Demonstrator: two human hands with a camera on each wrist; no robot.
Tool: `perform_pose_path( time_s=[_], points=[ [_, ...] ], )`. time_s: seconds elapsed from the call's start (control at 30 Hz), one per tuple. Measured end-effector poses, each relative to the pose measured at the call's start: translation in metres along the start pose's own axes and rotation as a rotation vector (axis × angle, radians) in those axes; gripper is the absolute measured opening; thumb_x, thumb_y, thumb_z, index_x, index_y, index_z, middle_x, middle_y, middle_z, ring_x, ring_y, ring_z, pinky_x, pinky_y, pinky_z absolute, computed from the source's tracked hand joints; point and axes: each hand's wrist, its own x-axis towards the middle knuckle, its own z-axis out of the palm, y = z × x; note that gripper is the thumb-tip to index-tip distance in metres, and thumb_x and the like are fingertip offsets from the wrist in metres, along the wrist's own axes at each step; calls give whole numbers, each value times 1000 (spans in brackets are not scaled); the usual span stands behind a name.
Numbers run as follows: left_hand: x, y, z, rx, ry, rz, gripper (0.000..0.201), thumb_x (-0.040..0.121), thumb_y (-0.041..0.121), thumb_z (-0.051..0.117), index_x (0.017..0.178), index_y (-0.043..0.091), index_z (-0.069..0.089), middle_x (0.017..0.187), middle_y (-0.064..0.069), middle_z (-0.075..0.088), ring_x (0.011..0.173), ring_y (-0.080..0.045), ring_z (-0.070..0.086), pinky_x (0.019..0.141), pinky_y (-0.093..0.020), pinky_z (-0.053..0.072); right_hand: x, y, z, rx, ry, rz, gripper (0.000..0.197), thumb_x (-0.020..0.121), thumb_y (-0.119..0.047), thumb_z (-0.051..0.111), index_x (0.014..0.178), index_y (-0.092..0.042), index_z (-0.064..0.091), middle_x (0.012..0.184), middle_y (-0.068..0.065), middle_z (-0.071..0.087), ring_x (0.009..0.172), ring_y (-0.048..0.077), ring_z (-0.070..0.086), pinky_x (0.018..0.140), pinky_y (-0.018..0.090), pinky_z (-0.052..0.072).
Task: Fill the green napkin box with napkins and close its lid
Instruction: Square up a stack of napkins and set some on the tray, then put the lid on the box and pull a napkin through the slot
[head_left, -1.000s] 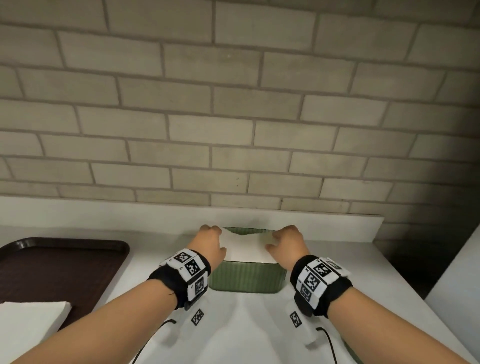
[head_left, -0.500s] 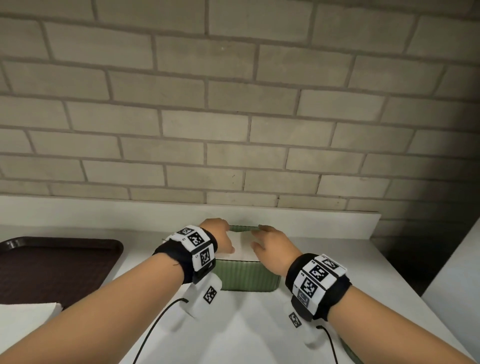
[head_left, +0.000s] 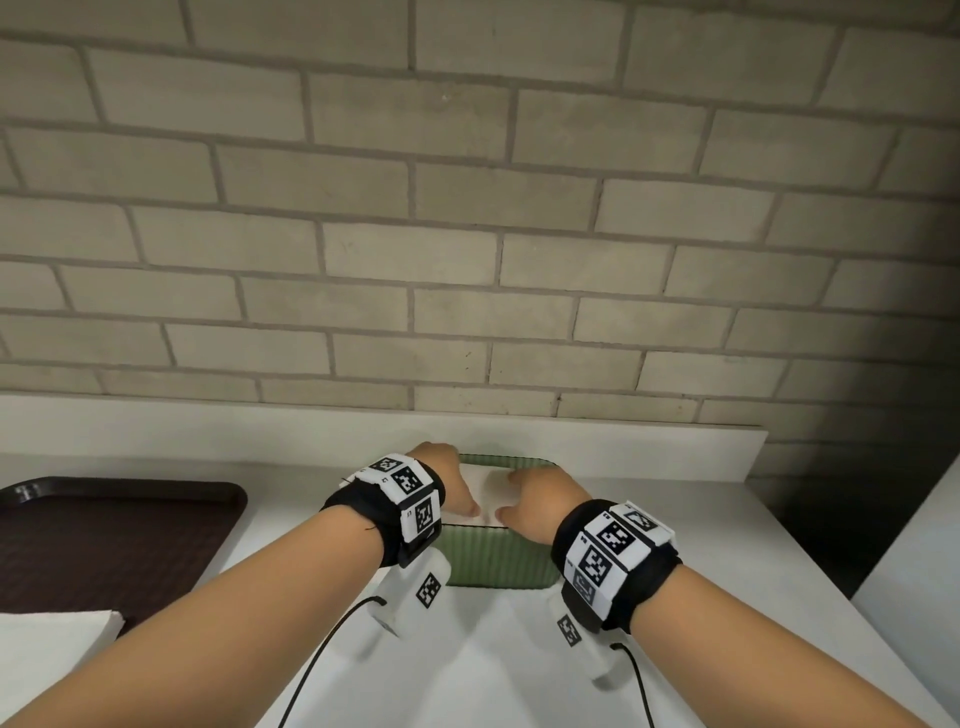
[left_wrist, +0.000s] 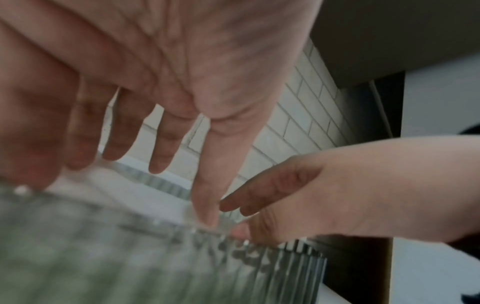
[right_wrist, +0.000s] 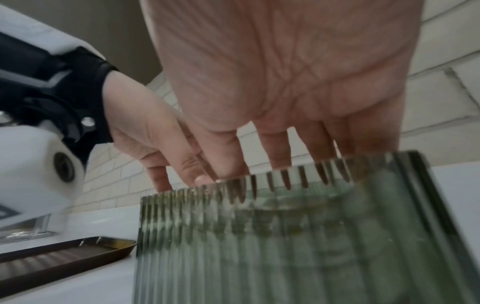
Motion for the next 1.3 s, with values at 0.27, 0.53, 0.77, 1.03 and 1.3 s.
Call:
perform_pose_path(
  time_s=[0.27,0.53,0.77,1.03,1.3],
  points=[
    [-25,-16,-12,-245,124,97,59,84,40,65,135,19,46,140,-1,46,127,-18,45,102,-26,37,-50,26,-17,239,182,-97,44,92,-31,52,135,-22,50,131,5,52,121,22,51,98,26,42],
    [-92,-10,9,-542,128,468,17,83,27,67,90,40,59,89,16,69,83,-15,64,70,-10,45,-168,96,4,510,269,73,10,85,-34,66,94,-33,68,83,-9,68,73,2,64,65,8,46],
    [-128,51,65,-491,-120,593,15,84,31,66,97,35,60,89,15,69,74,-5,57,78,-23,48,-257,133,46,453,140,423,22,84,-43,64,102,-31,64,87,-11,65,86,7,60,79,22,45],
    [-109,120,140,-421,-302,462,38,85,30,66,119,19,56,118,4,58,92,-8,53,79,-23,47,-309,170,71,438,240,660,36,86,-37,64,117,-19,62,117,3,62,97,17,54,81,22,36],
    [-73,177,142,-534,-315,340,66,86,36,64,142,17,35,144,-6,43,125,-22,49,105,-36,42,-307,183,83,640,201,655,54,86,-36,64,133,-20,43,113,2,54,112,20,52,87,25,38]
  ],
)
